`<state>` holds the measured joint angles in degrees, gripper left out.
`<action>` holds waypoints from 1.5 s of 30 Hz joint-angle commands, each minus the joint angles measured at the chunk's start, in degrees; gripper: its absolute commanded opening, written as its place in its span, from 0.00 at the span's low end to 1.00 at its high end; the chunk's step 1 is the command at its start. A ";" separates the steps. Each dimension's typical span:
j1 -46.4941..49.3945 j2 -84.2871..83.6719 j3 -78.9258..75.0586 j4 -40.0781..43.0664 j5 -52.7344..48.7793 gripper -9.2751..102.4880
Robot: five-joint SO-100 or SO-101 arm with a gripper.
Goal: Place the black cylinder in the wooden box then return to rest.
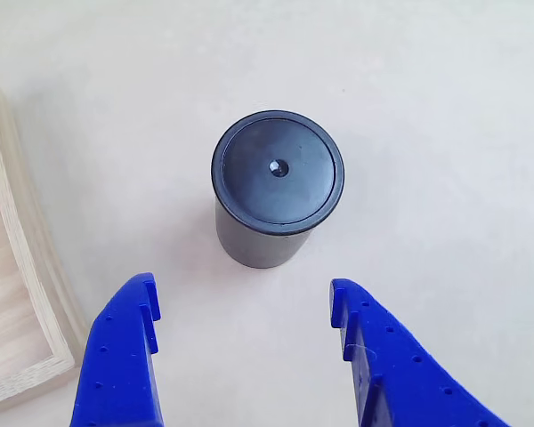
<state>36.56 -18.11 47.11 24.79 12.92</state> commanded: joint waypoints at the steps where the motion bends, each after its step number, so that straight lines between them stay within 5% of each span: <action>1: 1.76 -0.18 -6.42 -1.93 1.23 0.34; 45: 1.05 14.94 -19.07 -4.13 -0.09 0.35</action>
<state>38.58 -2.29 34.19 22.85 13.27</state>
